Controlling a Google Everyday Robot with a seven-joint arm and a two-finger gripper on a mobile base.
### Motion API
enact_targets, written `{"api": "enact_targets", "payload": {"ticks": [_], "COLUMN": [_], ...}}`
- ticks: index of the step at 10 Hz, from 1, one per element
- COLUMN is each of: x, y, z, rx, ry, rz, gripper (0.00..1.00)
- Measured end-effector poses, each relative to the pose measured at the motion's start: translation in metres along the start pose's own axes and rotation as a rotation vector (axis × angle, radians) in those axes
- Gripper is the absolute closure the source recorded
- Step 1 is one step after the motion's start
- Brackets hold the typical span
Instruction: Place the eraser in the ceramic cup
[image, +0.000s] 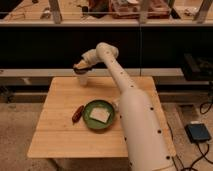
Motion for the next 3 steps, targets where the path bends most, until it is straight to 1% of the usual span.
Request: {"api": "enact_targets", "payload": {"ticks": [2, 3], "x": [0.0044, 0.0026], "y": [0.0007, 0.0020], "z": [0.0002, 0.0005], "rx": [-0.021, -0.028], "ry": [0.022, 0.023], "rz": [0.006, -0.001], "gripper": [0.20, 0.20]}}
